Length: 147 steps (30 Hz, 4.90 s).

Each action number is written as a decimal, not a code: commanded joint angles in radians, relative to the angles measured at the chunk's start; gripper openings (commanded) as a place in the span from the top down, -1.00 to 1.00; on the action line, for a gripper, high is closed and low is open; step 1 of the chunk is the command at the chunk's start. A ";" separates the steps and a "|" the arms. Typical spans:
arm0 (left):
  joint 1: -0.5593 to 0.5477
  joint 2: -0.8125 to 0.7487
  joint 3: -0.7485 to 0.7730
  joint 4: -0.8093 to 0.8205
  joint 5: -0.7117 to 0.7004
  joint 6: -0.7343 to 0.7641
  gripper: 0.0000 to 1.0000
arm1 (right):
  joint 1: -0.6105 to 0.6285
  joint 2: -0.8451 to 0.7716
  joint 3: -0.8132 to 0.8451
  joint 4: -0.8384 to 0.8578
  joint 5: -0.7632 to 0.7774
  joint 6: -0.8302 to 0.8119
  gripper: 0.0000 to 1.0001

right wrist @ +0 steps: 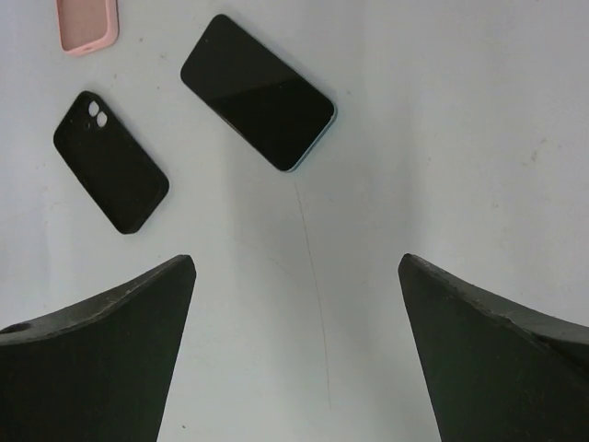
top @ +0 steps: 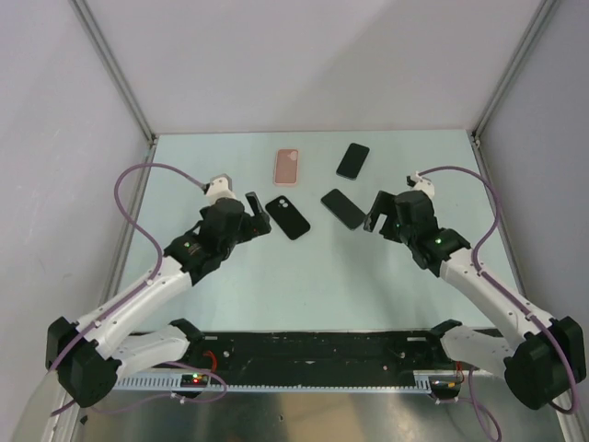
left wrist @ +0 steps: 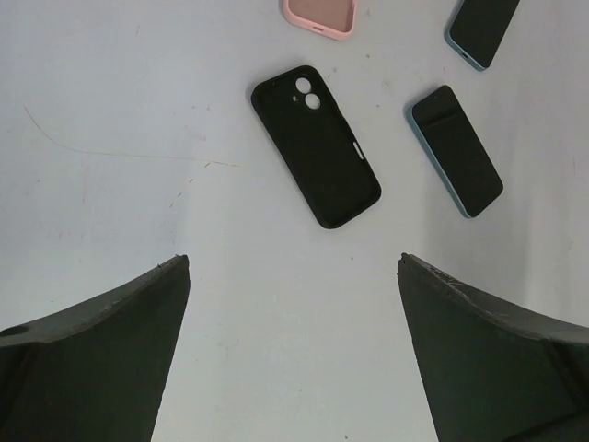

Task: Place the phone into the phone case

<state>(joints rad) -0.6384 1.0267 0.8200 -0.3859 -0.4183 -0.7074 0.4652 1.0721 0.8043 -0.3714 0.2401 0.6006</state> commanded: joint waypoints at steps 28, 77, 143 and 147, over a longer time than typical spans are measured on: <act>0.094 0.761 0.454 -0.097 0.002 -0.221 -0.18 | 0.082 0.097 0.170 -0.089 0.002 -0.076 -0.87; 0.036 0.350 -0.055 -0.096 0.202 -0.381 -0.63 | -0.120 0.823 0.561 0.115 -0.504 -0.702 -0.99; 0.292 0.494 0.355 -0.131 0.346 -0.258 -0.95 | 0.141 1.041 0.705 -0.256 -0.130 -0.681 0.21; 0.299 0.613 0.454 -0.145 0.399 -0.210 -0.92 | 0.157 0.996 0.621 -0.217 -0.167 -0.640 0.32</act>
<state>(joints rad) -0.3492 1.5600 1.1824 -0.5278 -0.0830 -0.9829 0.5999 2.0762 1.5173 -0.5911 0.0925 -0.0963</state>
